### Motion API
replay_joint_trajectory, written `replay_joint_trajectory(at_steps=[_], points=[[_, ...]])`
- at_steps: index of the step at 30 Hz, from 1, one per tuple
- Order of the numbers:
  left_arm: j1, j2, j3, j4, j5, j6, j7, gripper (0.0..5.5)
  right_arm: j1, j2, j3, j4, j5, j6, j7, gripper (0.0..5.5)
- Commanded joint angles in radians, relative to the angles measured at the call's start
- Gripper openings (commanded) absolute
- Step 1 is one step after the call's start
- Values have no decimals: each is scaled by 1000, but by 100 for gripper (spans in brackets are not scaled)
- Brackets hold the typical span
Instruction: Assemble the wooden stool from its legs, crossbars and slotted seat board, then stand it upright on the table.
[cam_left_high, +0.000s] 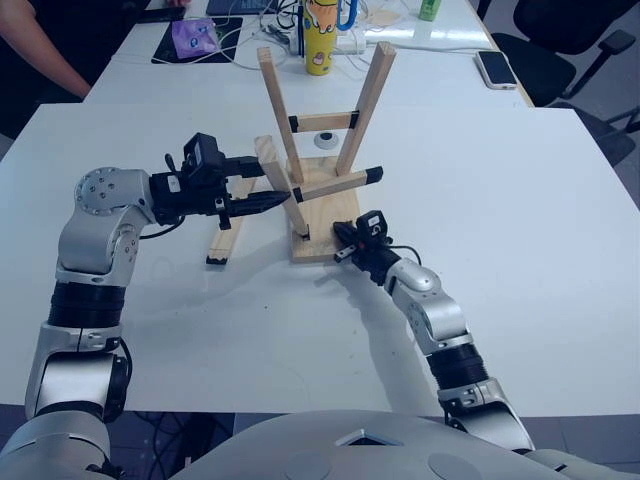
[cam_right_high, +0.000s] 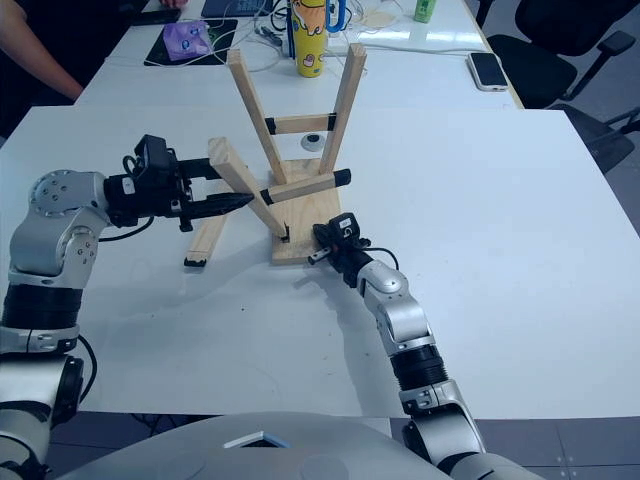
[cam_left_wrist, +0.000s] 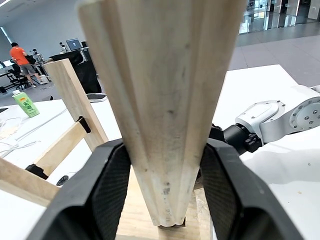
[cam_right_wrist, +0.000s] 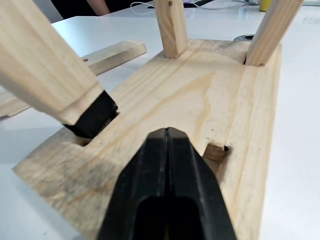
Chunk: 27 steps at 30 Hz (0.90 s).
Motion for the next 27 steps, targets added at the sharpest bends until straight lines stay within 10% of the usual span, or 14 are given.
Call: replay_joint_trajectory(at_steps=[1,27], points=[[20,27,-24,-1,12,44,-35,207,8,-11,15,43,-28,31,8,0],[137,63,-144,165,164,-71,-27,207,25,-39,73,78,-119,5,20,0]])
